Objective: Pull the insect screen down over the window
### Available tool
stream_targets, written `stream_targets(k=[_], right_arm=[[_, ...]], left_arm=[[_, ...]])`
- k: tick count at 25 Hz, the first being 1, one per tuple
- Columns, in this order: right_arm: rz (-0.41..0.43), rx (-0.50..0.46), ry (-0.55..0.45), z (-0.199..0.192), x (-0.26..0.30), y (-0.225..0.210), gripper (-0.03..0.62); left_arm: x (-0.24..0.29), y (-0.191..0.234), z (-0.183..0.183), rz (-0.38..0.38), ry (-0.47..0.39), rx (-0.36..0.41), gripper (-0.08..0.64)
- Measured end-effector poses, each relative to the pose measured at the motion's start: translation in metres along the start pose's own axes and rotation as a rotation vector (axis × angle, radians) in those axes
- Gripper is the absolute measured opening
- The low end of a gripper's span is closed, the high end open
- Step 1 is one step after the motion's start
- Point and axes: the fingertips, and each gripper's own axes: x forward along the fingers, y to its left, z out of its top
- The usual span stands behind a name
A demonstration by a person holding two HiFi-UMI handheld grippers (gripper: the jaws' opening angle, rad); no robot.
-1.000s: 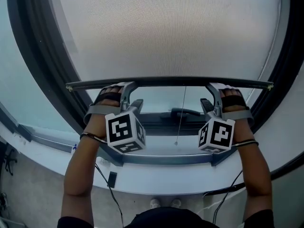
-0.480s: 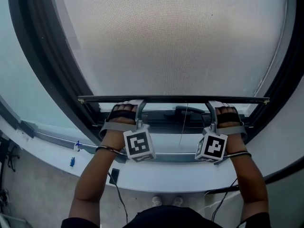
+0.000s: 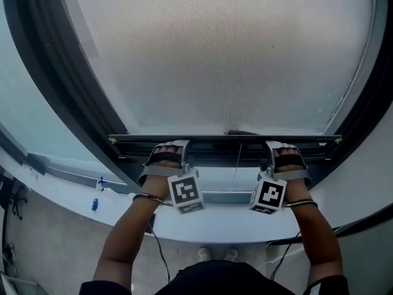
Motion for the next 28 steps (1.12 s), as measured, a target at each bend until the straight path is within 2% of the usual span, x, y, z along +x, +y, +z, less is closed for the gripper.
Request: stream_targets(k=[4,7,11,14,17,22,28], right_arm=[[0.016,0.027,0.035,0.001,0.006,0.011,0.241],[0.062,0.064,0.034,0.007,0.01,0.026,0.24],[0.118,0.063,0.024,0.006,0.024,0.064,0.241],[0.141,0.075,0.028,0.007,0.025,0.068,0.242],[0.146,0.079,0.03,0.008,0.023,0.066,0.242],[0.161,0.084,0.04,0.007,0.021,0.068,0.242],[0.123,0.094,0.05,0.009,0.024,0.065,0.242]], left_arm=[[0.008,-0.013,0.001,-0.017,0.018,-0.044,0.225],[0.021,-0.029,-0.003,-0.017,0.03,-0.033,0.225],[0.038,-0.066,-0.002,-0.08,0.02,-0.039,0.225],[0.04,-0.07,-0.002,-0.071,0.019,-0.055,0.232],[0.038,-0.068,-0.002,-0.082,0.013,-0.07,0.232],[0.035,-0.073,-0.001,-0.084,0.026,-0.044,0.232],[0.037,-0.072,-0.003,-0.071,0.028,-0.024,0.232]])
